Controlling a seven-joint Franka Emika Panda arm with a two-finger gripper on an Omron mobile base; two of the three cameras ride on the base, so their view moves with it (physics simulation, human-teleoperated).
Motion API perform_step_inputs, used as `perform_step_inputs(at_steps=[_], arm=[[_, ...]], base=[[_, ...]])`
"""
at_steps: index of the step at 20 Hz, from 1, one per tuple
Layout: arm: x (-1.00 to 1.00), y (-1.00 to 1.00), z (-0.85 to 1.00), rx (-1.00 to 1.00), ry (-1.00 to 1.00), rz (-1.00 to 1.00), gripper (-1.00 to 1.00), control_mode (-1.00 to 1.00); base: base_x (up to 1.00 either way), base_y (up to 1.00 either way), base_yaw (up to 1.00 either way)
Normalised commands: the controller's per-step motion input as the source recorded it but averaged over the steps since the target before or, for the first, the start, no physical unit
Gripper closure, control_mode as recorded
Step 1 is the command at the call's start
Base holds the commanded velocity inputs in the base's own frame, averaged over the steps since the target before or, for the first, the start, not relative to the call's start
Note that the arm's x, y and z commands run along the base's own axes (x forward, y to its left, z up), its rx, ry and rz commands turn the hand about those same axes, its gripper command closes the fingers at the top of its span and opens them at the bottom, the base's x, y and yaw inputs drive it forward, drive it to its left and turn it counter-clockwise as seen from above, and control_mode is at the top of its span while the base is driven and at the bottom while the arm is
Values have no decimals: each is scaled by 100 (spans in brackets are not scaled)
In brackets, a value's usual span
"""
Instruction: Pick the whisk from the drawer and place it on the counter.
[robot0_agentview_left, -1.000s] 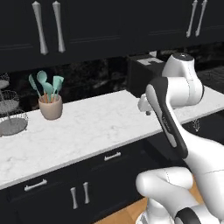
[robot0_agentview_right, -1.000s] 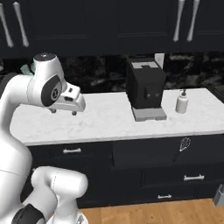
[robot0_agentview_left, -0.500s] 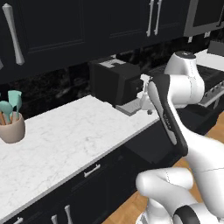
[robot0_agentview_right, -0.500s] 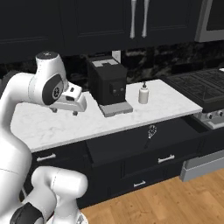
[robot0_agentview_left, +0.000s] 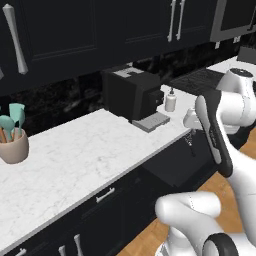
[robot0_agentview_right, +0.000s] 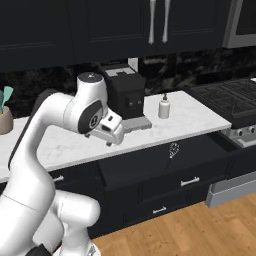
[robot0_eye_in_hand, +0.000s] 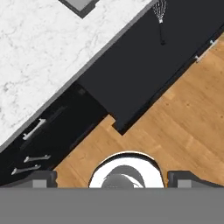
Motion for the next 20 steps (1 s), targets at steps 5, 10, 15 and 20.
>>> perform_step_inputs(at_steps=[5,10,15,20], arm=[[49,-100,-82,12,12,-20,-100,-100],[76,-100,-55,2,4,-18,-100,-100],[78,-100,-34,0,7,-21,-100,-100],[63,-100,-52,-1,13,-36,-100,-100]], base=[[0,0,0],[0,0,0],[0,0,0],[0,0,0]])
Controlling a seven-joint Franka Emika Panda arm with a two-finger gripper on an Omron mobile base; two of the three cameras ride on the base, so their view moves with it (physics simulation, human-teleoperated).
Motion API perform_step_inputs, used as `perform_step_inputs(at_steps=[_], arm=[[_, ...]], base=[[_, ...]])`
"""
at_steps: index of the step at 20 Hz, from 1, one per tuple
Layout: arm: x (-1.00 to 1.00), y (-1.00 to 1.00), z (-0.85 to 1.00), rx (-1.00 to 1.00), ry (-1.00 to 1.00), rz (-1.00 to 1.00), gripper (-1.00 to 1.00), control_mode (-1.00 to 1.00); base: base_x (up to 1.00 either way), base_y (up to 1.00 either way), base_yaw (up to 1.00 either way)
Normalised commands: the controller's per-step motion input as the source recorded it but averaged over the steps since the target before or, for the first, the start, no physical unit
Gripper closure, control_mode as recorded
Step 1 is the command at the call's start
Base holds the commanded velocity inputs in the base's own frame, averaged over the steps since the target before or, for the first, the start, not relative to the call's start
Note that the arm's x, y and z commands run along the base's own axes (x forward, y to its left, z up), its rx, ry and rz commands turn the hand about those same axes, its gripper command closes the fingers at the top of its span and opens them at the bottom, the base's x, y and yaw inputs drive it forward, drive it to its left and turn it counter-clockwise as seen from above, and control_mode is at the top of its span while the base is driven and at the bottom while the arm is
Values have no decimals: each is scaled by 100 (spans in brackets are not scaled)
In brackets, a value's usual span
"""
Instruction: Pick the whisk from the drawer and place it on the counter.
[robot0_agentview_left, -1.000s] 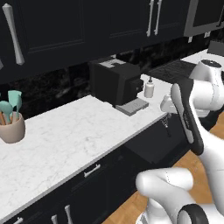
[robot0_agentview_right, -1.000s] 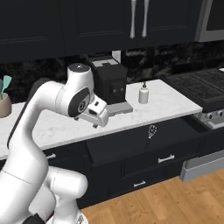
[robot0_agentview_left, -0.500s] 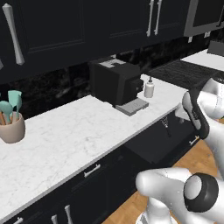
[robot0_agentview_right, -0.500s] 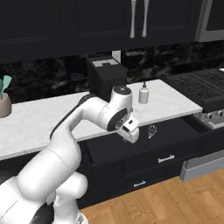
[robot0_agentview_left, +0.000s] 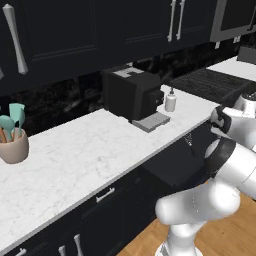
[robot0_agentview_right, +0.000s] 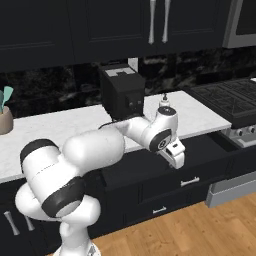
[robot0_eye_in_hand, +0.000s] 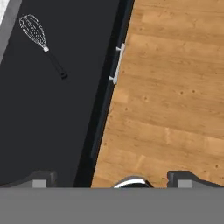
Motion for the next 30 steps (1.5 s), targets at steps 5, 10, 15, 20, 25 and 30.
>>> perform_step_inputs(at_steps=[5,10,15,20,25,30], arm=[[24,-26,-34,1,19,-10,-100,-100],[17,-33,-60,10,2,-9,-100,-100],[52,-7,-34,11,0,-8,-100,-100],[55,0,-51,0,0,0,-100,-100],[58,0,-49,0,0,0,-100,-100],[51,0,-37,0,0,1,-100,-100]], base=[[0,0,0],[0,0,0],[0,0,0],[0,0,0],[0,0,0],[0,0,0]])
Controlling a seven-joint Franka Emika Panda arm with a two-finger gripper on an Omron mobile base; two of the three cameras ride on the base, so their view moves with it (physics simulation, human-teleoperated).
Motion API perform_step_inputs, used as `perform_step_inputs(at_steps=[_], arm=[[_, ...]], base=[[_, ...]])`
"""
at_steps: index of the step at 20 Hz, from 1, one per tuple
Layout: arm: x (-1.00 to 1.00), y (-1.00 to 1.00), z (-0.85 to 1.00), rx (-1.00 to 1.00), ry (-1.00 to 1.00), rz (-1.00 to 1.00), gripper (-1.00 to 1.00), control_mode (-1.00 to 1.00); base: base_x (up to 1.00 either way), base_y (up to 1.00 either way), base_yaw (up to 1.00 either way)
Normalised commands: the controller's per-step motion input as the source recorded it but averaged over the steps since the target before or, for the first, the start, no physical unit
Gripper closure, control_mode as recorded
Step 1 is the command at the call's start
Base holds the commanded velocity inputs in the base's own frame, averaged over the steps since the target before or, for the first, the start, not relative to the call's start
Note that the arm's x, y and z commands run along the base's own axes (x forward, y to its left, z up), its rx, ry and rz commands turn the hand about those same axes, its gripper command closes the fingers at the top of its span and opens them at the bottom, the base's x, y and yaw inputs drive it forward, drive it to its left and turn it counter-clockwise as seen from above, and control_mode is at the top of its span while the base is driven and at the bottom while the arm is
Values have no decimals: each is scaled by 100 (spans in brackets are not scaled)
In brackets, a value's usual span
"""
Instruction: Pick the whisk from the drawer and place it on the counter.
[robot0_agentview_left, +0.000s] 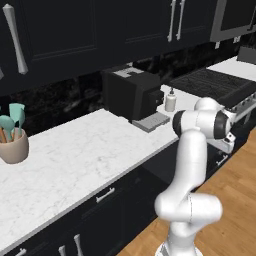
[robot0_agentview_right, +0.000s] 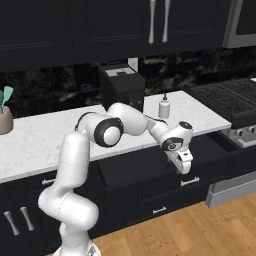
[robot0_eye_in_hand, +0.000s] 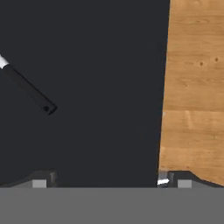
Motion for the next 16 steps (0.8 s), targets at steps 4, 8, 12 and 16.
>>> perform_step_inputs(at_steps=[4,8,12,16], arm=[[13,-8,-38,-3,1,4,-100,-100],[-35,-43,-39,-9,8,2,-100,-100],[-82,-86,-29,-3,10,0,-100,-100],[-100,-100,-6,1,2,0,-100,-100]], base=[[0,0,0],[0,0,0],[0,0,0],[0,0,0]])
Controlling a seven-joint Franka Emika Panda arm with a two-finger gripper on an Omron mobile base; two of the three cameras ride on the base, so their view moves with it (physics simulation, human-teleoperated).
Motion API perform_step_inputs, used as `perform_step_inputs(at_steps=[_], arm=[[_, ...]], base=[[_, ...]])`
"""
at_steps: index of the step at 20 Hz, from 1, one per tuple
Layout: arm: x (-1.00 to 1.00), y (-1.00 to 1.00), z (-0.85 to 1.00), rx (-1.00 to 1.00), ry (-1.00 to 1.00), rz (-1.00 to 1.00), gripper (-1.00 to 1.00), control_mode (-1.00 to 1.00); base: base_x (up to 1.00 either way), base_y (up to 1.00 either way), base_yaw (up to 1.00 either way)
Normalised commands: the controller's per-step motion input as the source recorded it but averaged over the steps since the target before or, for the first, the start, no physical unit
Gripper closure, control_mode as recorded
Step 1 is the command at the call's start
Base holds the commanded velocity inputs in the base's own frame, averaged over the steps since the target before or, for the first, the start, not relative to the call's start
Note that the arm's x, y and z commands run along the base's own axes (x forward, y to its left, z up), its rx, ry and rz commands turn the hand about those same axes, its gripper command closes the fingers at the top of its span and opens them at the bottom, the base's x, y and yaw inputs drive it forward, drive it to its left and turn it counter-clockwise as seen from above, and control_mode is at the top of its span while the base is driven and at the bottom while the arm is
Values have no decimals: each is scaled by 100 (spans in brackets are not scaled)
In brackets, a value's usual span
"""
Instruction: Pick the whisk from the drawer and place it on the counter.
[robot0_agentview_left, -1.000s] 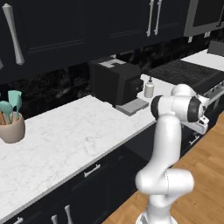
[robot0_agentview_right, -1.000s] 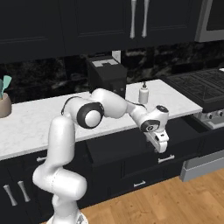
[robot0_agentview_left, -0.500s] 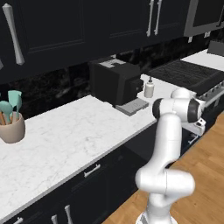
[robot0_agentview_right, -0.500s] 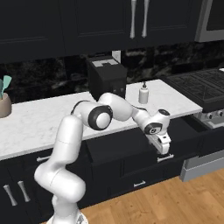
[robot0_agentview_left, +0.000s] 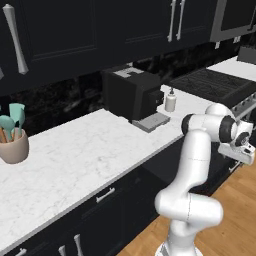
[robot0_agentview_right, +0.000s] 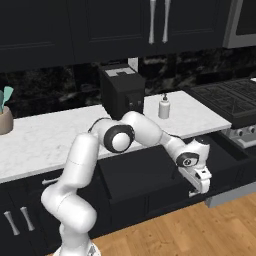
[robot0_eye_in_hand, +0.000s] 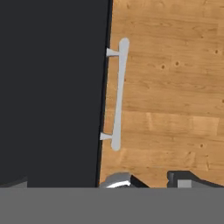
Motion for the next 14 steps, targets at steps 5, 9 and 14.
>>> perform_step_inputs(at_steps=[5,9,14], arm=[[-100,-100,0,13,0,0,-100,-100],[-99,-91,58,30,-5,1,-100,-100],[-23,11,100,25,-19,7,-100,-100]], base=[[0,0,0],[0,0,0],[0,0,0]])
